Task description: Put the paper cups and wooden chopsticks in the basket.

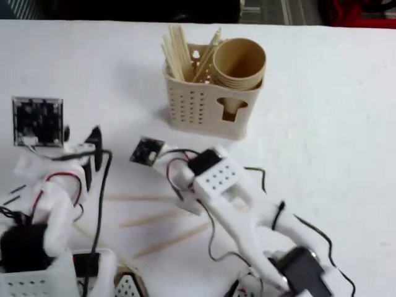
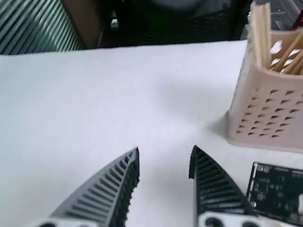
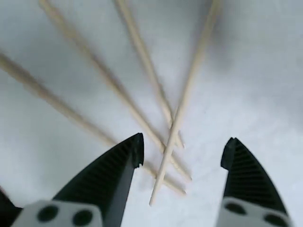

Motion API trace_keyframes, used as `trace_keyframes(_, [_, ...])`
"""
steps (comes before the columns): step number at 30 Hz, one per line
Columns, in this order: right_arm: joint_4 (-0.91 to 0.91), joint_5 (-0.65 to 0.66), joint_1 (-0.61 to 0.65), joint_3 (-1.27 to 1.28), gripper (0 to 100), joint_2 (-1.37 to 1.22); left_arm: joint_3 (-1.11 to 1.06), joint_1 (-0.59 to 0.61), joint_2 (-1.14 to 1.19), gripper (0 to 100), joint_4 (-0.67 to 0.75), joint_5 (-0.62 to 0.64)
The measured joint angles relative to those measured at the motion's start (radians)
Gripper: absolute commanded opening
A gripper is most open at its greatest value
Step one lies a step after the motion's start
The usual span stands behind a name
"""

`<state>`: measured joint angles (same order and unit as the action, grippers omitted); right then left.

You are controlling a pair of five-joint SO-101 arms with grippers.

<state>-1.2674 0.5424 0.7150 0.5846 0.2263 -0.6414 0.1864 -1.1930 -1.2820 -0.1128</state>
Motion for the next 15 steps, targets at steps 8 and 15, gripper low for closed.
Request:
trace_keyframes(8, [0.057,0.0,0.071,-0.086,27.3,-0.207,-0.33,0.097,-0.203,18,0.143,-0.061])
trace_keyframes(15, [0.189,0.0,0.074,-0.087,26.4,-0.324,-0.545,0.11,-0.315,18,0.195,-0.064])
